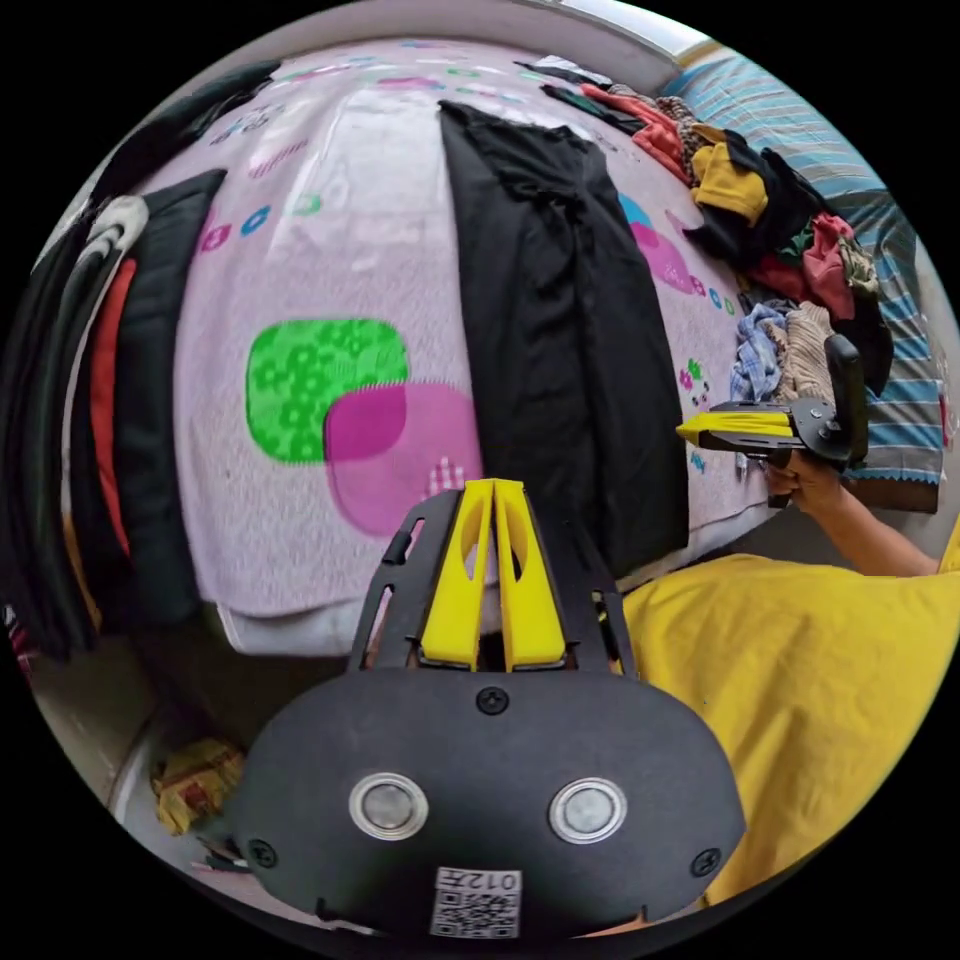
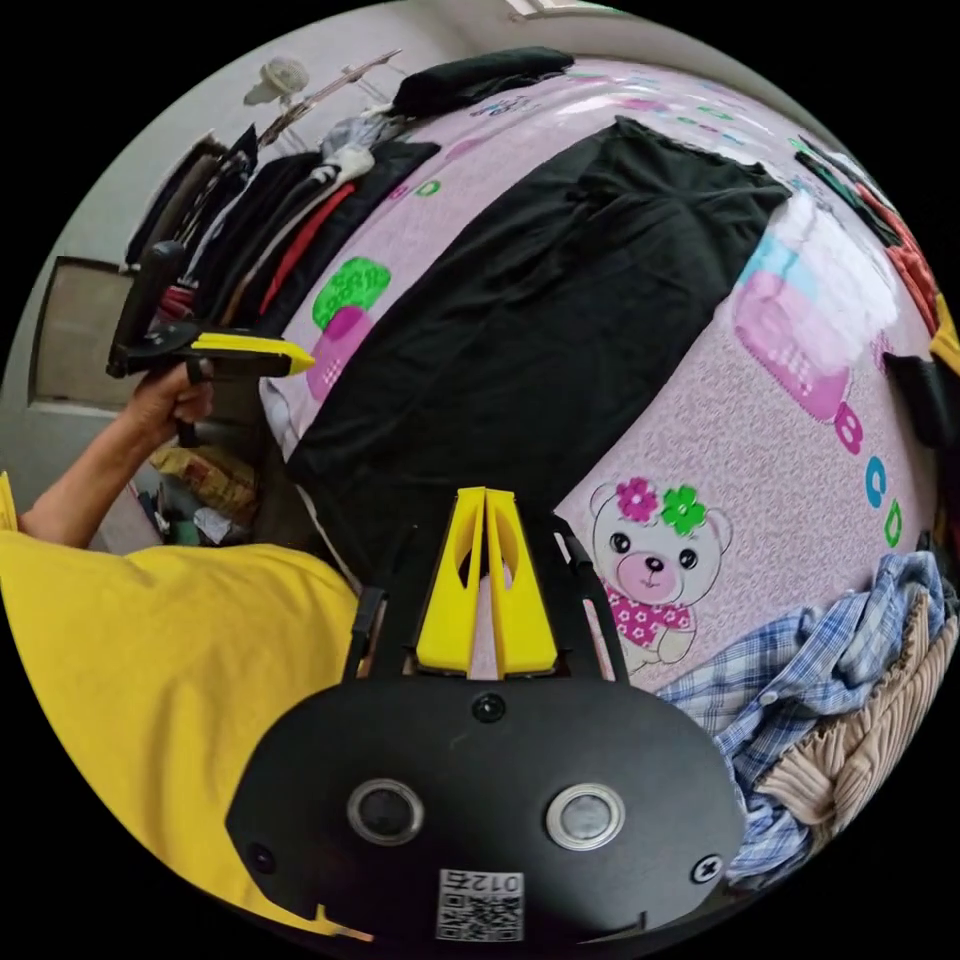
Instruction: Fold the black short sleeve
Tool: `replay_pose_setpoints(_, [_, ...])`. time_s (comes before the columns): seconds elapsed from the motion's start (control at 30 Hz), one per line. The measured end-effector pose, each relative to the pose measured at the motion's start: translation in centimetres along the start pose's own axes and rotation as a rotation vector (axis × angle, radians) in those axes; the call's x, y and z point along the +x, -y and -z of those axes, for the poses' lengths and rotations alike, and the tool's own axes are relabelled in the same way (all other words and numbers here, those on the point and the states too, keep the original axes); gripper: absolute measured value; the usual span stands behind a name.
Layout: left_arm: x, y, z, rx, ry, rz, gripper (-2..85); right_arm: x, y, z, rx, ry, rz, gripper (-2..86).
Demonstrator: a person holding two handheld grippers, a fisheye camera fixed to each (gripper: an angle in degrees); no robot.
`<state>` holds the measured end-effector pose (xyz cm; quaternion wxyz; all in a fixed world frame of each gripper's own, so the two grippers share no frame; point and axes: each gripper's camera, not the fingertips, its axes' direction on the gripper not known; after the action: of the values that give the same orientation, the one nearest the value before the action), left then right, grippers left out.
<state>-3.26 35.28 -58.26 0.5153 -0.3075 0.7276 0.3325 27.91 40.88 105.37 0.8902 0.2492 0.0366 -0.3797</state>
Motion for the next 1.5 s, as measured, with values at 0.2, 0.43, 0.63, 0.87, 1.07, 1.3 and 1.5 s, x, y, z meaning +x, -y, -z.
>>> replay_pose_setpoints(0.2, [-1.6, -3.6, -4.6, -0.044, -0.010, 0.079, 1.7, 2.4, -3.6, -1.8, -0.027, -0.007, -0.066, 0.3])
replay_pose_setpoints(0.43, [-5.4, -4.5, -9.1, -0.098, -0.348, 0.006, 5.8, 7.7, -14.4, -0.2, 0.172, 0.392, -0.499, 3.2])
replay_pose_setpoints(0.63, [-8.3, -3.9, -13.4, -0.154, -0.489, -0.030, 9.0, 8.9, -21.5, -3.1, 0.249, 0.545, -0.696, 6.9])
replay_pose_setpoints(0.87, [-10.4, -2.4, -16.2, -0.150, -0.489, -0.063, 9.4, 9.0, -22.5, -3.9, 0.229, 0.493, -0.663, 6.8])
replay_pose_setpoints(1.07, [-11.3, -1.2, -19.0, -0.181, -0.498, -0.069, 7.0, 10.2, -24.0, -3.6, 0.215, 0.541, -0.644, 6.5])
replay_pose_setpoints(1.3, [-13.4, -0.4, -21.1, -0.180, -0.493, -0.050, 2.0, 11.5, -25.9, -2.5, 0.190, 0.525, -0.644, 3.2])
replay_pose_setpoints(1.5, [-15.5, 0.1, -20.8, -0.171, -0.645, -0.058, 0.8, 12.7, -28.4, -0.8, 0.235, 0.674, -0.648, 1.8])
